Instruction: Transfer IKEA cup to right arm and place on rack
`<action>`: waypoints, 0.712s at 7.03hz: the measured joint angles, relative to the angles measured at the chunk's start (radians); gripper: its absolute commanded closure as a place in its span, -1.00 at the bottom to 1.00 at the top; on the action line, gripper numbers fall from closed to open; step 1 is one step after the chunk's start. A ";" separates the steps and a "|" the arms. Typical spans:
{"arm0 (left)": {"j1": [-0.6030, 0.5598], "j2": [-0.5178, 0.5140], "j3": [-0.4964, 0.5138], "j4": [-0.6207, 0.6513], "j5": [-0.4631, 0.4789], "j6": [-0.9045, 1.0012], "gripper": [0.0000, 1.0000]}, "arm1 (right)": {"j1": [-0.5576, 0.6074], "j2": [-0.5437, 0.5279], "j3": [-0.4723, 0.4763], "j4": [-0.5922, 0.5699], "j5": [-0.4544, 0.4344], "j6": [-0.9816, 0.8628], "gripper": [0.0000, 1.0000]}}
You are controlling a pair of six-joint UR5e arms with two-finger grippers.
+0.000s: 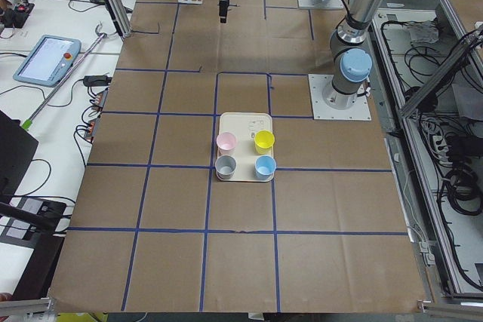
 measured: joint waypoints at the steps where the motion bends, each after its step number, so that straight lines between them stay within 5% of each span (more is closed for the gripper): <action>1: 0.000 0.000 0.000 0.000 0.000 0.000 -0.99 | -0.001 -0.012 0.016 -0.005 -0.001 -0.002 -1.00; 5: 0.000 -0.001 0.000 0.002 0.000 0.000 -0.99 | -0.003 -0.019 0.029 -0.016 -0.007 -0.011 -1.00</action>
